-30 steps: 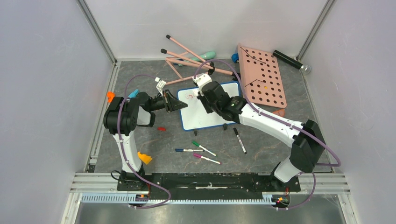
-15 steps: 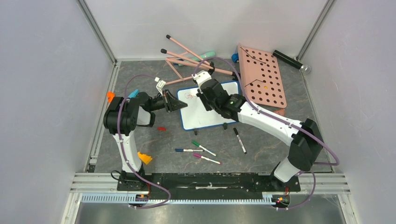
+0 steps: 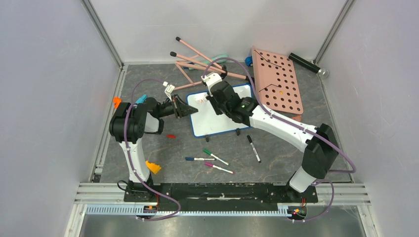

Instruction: Write a sentence on the whiteboard

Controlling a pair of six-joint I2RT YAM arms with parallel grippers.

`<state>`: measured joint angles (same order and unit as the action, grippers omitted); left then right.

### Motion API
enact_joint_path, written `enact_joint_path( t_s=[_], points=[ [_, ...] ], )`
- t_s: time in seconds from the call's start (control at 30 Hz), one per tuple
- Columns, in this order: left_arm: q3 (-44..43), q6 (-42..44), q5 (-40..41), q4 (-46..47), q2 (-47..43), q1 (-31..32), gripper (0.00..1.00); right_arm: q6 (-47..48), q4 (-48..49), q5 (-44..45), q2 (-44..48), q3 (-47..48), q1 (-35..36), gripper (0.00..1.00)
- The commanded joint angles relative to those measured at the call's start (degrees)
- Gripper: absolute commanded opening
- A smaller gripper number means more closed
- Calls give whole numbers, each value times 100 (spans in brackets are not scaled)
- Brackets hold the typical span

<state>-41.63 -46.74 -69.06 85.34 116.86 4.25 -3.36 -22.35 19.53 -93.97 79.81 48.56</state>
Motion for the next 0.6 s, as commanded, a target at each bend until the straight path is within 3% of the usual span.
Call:
enact_joint_path(
  t_s=[0.0, 0.23, 0.57],
  points=[
    [-30, 589, 129, 387, 74, -64, 2, 43, 181, 136, -135, 254, -74, 0],
    [-43, 584, 119, 387, 82, -64, 2, 97, 221, -31, -109, 327, -69, 0],
    [-38, 595, 120, 387, 77, -61, 2, 30, 613, -330, 615, -300, -80, 0]
  ],
)
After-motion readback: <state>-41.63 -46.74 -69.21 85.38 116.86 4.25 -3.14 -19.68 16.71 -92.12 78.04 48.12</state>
